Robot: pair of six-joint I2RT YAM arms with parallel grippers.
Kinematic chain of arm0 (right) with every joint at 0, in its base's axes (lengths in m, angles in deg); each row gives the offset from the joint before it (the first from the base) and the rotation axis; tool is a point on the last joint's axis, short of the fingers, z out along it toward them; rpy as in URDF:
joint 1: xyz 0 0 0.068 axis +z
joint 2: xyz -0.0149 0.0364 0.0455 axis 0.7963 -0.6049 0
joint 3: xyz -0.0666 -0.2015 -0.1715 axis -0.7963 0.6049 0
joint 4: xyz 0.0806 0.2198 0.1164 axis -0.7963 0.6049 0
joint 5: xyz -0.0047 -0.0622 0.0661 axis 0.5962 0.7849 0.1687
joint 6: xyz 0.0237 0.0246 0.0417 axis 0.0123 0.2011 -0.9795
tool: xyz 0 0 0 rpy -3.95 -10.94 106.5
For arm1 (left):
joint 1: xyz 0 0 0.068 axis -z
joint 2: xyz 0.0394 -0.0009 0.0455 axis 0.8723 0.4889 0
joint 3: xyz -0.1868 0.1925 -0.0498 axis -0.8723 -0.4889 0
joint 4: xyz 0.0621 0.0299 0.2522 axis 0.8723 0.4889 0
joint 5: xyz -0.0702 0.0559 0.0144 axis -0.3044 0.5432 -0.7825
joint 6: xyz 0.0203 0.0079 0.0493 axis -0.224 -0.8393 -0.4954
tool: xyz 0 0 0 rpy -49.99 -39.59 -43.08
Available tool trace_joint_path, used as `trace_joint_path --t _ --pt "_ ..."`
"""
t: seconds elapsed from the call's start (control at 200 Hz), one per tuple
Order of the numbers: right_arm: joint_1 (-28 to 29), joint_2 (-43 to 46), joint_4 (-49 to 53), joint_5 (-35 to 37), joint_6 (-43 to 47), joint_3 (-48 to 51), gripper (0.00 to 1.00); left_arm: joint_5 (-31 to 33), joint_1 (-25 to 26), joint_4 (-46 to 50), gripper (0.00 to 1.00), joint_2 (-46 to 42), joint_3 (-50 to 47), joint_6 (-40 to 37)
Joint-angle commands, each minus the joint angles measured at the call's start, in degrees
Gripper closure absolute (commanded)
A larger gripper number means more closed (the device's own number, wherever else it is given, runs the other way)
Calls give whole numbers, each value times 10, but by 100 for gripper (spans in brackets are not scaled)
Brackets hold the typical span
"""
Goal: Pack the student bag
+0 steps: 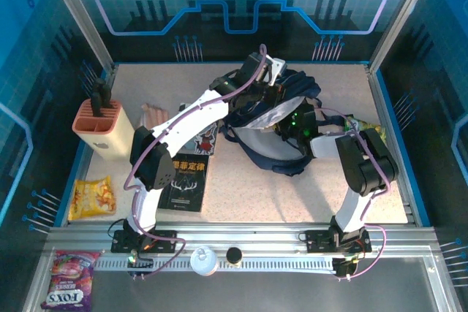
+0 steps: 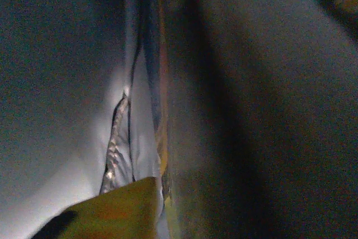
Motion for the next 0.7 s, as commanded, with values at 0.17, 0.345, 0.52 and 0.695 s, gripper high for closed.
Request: trace_joint_path --t 0.17,0.345,0.52,0.695 --pt "-1 88 119 -12 46 1 38 -23 -13 -74 100 -20 29 24" --pt "-22 203 168 -7 75 62 33 -30 -21 -77 100 -18 19 31" --pt "-54 362 318 42 134 102 29 -32 -22 -78 100 -10 9 31" --pt "-76 497 487 141 204 108 25 -50 -21 -85 100 4 -11 42"
